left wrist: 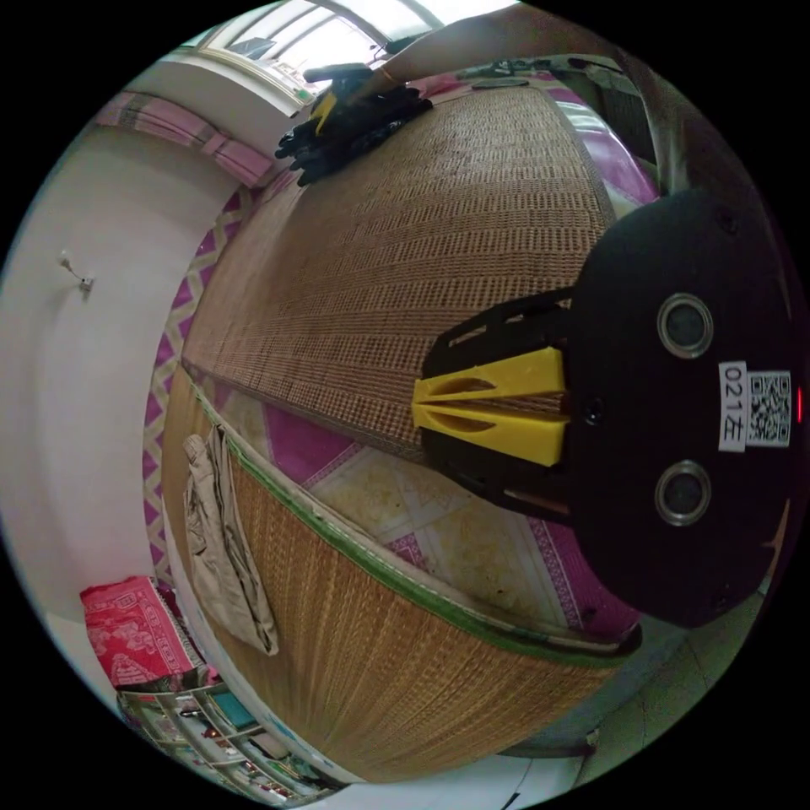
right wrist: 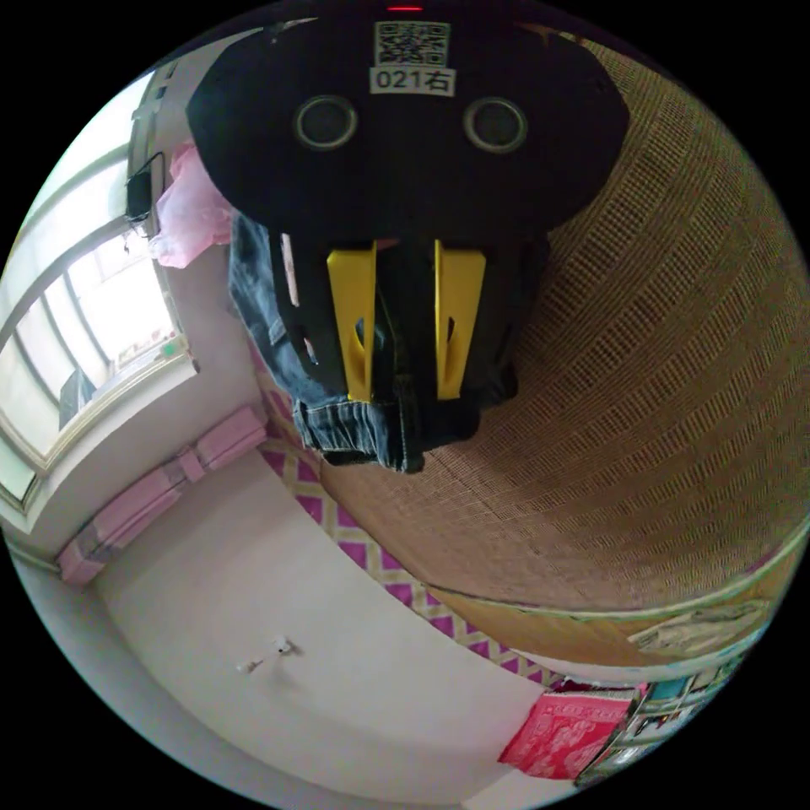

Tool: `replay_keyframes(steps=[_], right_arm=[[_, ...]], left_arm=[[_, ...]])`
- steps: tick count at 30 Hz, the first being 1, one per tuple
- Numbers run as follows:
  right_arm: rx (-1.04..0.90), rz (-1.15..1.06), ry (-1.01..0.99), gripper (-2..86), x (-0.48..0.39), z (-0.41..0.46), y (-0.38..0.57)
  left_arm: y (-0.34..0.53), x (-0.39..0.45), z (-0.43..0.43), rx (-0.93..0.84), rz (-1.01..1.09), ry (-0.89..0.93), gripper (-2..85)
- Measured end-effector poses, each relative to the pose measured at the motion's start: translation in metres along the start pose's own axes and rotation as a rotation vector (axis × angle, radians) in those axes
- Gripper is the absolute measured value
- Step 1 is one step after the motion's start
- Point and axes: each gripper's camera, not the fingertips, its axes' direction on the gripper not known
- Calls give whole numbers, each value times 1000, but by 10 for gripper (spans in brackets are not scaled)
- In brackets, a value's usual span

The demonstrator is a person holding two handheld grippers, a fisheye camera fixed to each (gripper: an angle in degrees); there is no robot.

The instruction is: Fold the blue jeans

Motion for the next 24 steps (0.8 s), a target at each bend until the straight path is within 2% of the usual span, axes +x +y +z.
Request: replay_keyframes(steps=[5,9,13,17,20,24], right_arm=[[-26,4,-12,78,5,-1,-4],[-52,129,6,47,32,-17,-12],[-18,268,39,43,85,-67,-20],[61,256,-5,43,117,-135,-28],[94,131,-60,43,96,-189,-46],[111,-34,-299,45,-10,-233,-64]], left_arm=[[15,12,-5,53,25,-37,-10],[25,22,-3,55,39,-79,-10],[32,20,-1,45,13,-52,-10],[41,20,-2,61,2,-26,-10],[51,21,-7,105,10,20,-10],[71,29,-27,155,54,162,-9]])
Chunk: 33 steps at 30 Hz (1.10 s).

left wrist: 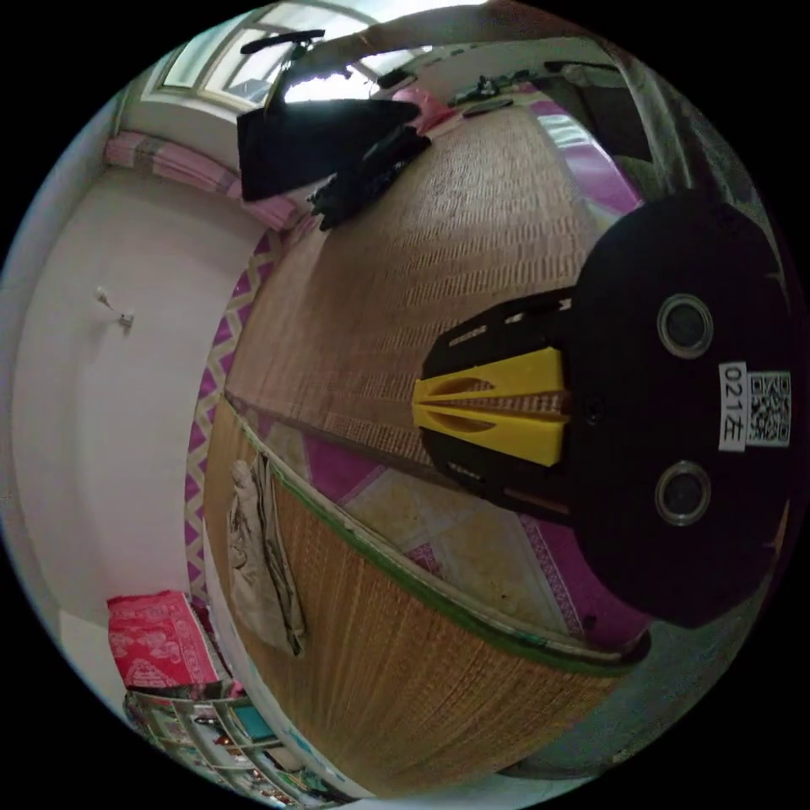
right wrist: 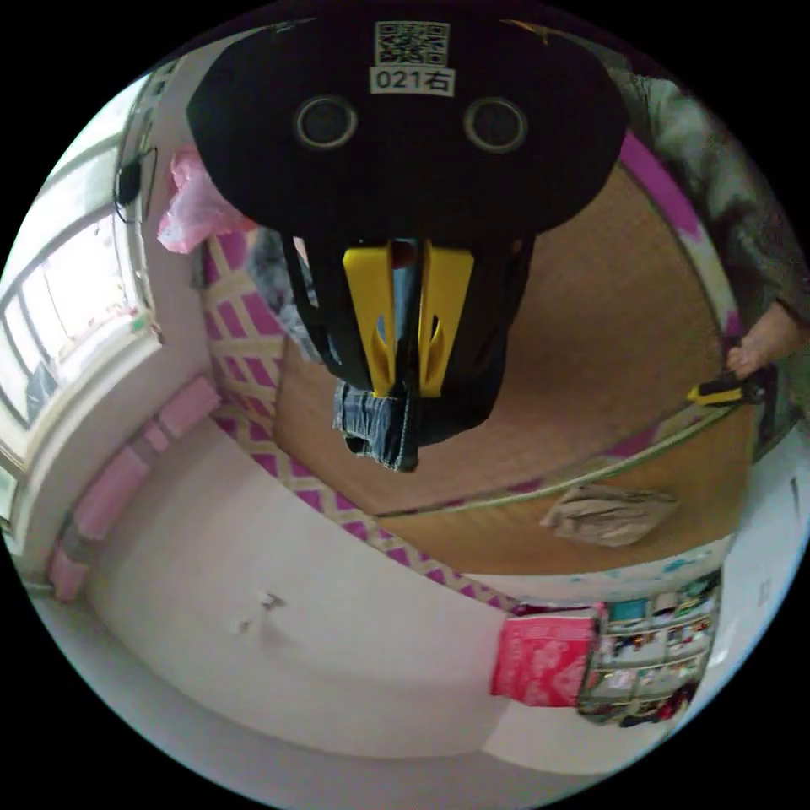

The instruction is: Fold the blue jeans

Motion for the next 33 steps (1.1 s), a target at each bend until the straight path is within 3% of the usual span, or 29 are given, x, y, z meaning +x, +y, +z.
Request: replay_keyframes(steps=[7,10,15,18,24,30,33], right_arm=[[-189,-171,-309,48,-255,112,41],[-45,-150,-129,63,-273,98,72],[-17,-120,-149,141,-262,77,93],[53,-86,-198,139,-256,69,102],[-37,7,-211,108,-245,102,111],[274,467,-431,54,-82,33,173],[417,656,-356,53,17,-21,239]], left_arm=[[40,13,-24,-15,-4,85,-10],[54,10,-25,-40,10,70,-10],[64,17,-21,-34,17,72,-10],[66,26,-17,-28,15,91,-10],[72,36,-9,-34,-17,105,-10],[71,56,2,-51,16,112,-10],[68,75,12,-49,55,136,-10]])
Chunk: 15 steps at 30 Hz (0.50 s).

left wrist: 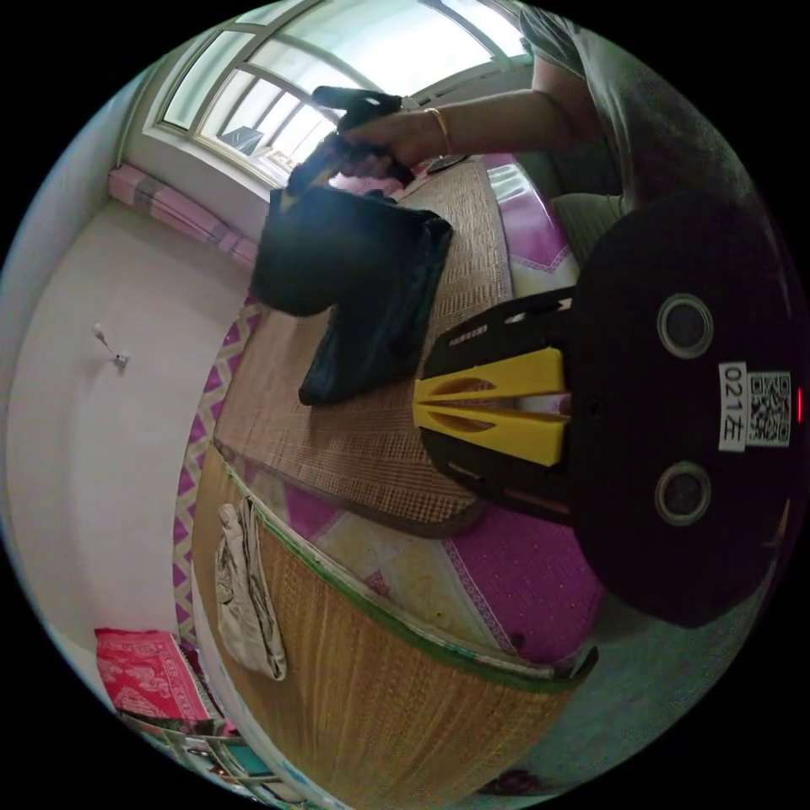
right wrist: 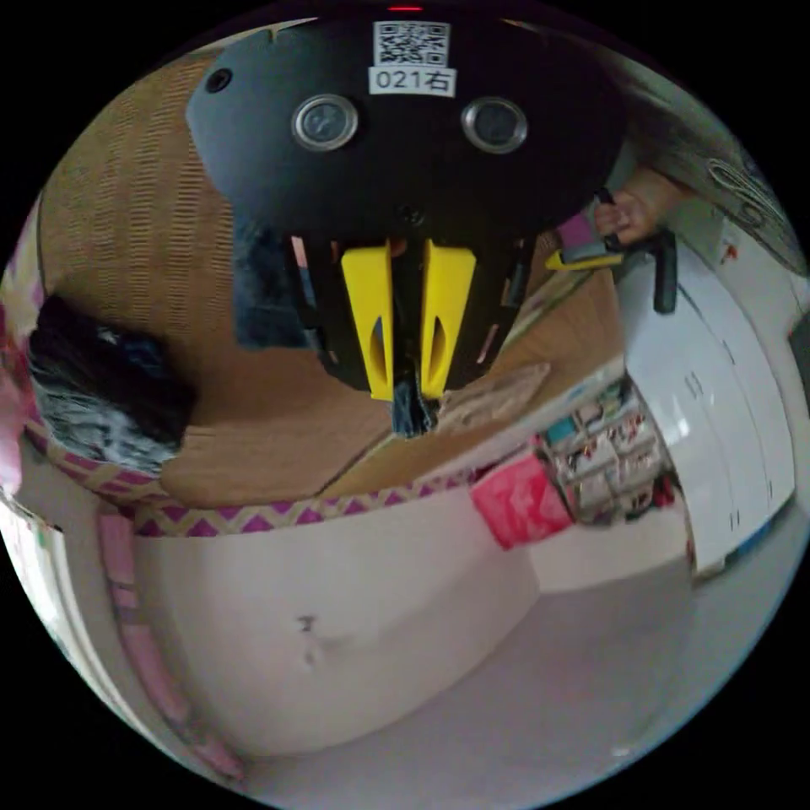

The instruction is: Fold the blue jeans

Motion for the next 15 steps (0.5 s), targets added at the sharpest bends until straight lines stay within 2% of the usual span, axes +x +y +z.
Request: replay_keyframes(steps=[5,8,10,12,15], right_arm=[[145,200,306,54,132,-126,2],[38,358,429,58,233,-139,41],[-142,505,443,65,297,-128,90],[-58,496,455,64,296,-149,114],[65,291,526,60,242,-170,121]], left_arm=[[-11,40,28,-9,78,30,-9],[-19,75,52,-37,147,63,-9],[-26,108,72,-71,250,120,-8],[-32,133,85,-102,330,183,-6],[-45,172,106,-124,451,217,7]])
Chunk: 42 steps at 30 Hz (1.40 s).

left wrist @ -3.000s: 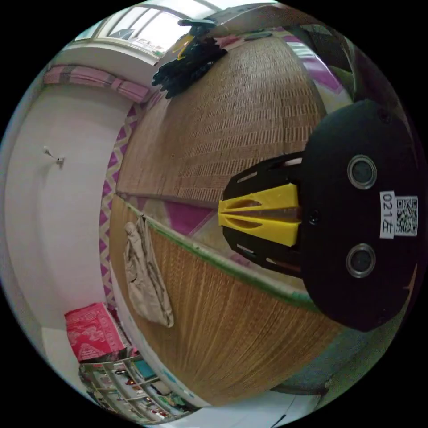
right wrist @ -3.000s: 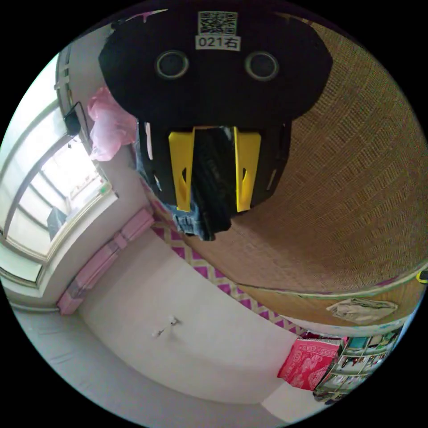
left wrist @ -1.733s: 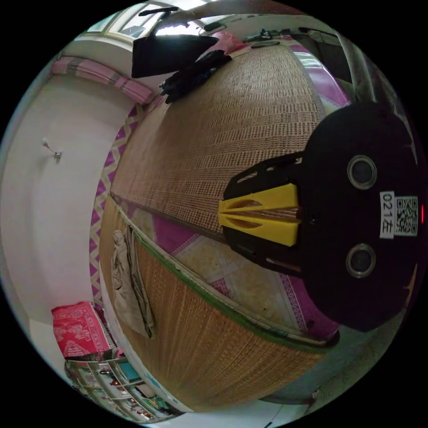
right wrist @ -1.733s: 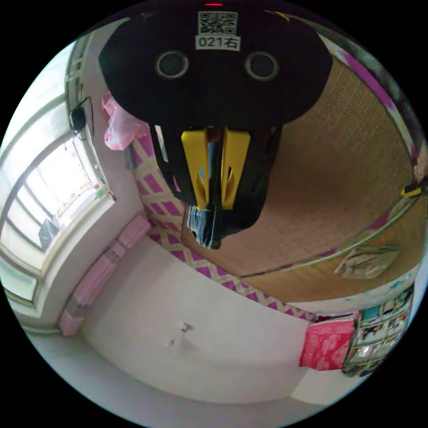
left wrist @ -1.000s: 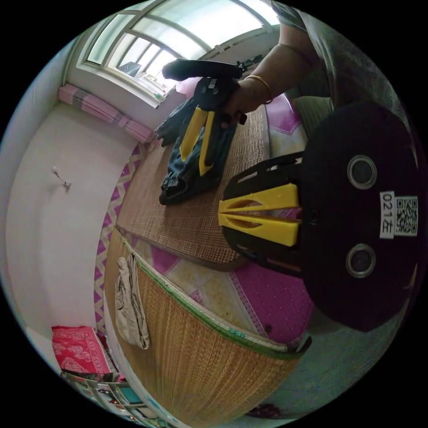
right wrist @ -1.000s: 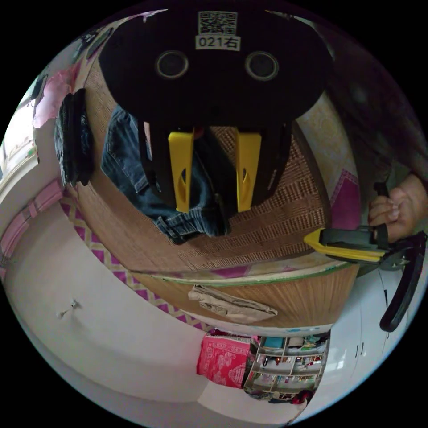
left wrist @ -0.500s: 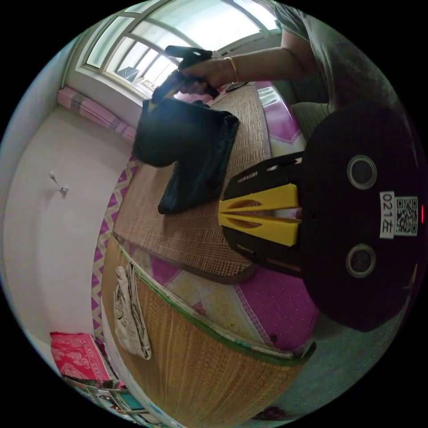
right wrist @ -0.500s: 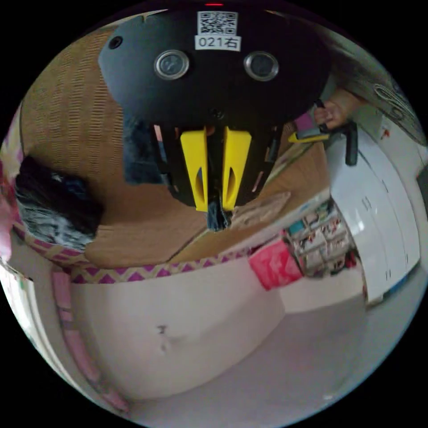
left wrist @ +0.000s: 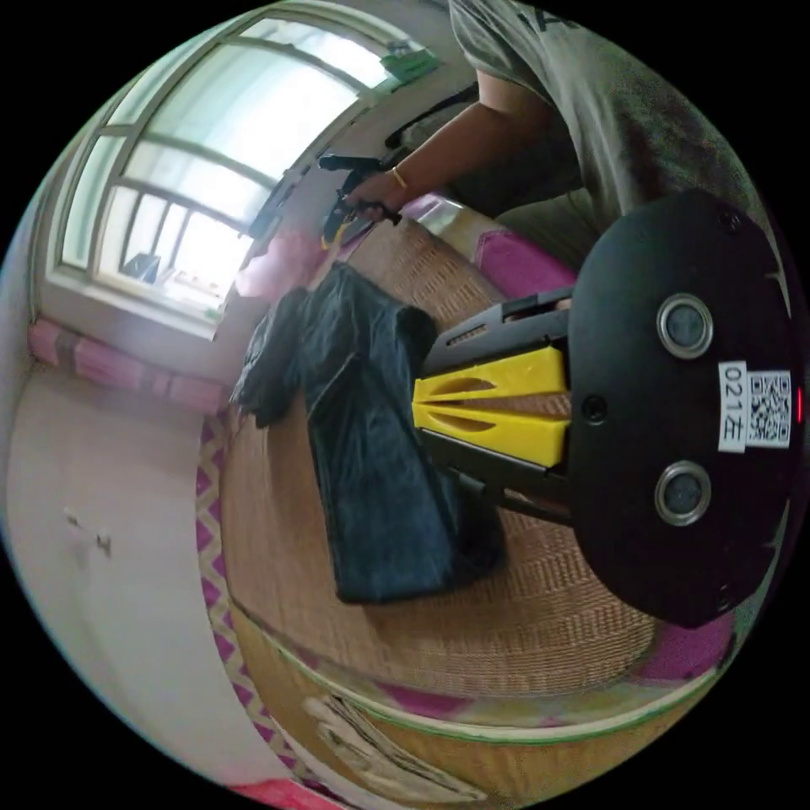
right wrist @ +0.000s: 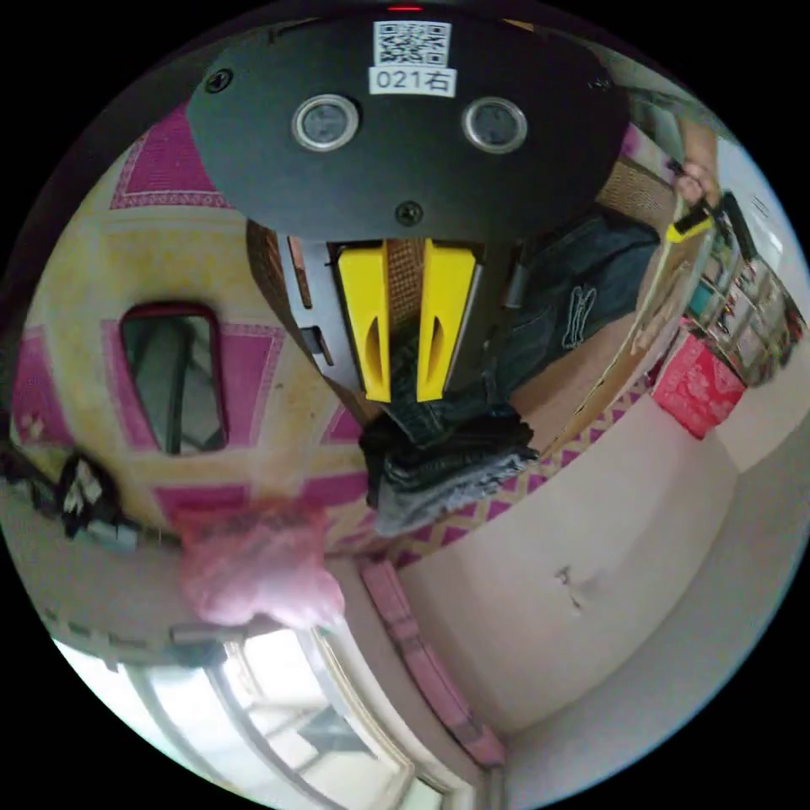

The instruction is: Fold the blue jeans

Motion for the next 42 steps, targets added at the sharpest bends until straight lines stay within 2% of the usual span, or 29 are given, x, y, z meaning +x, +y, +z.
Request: replay_keyframes(steps=[4,7,9,15,21,24,28,31,37,42], right_arm=[[-82,-333,-47,72,-88,11,17],[-160,-494,-44,79,-139,39,37],[-217,-531,-58,85,-157,57,47],[-355,-581,88,107,-184,92,56],[-451,-563,81,110,-186,111,53],[-491,-563,64,118,-188,120,53],[-505,-549,47,123,-187,124,51],[-510,-537,25,126,-185,125,49],[-511,-546,43,124,-188,127,49],[-502,-517,34,113,-184,128,45]], left_arm=[[-53,27,50,-68,119,7,65],[-82,40,93,-114,145,-43,89],[-94,43,114,-132,134,-71,99],[-113,47,156,-212,134,-166,109],[-128,47,159,-246,227,-263,88],[-139,27,150,-246,167,-244,64],[-148,-34,90,-59,-59,-75,39],[-149,-86,9,97,-134,-76,36],[-105,-234,-184,308,-311,-267,29],[-29,-369,-273,321,-577,-434,26]])
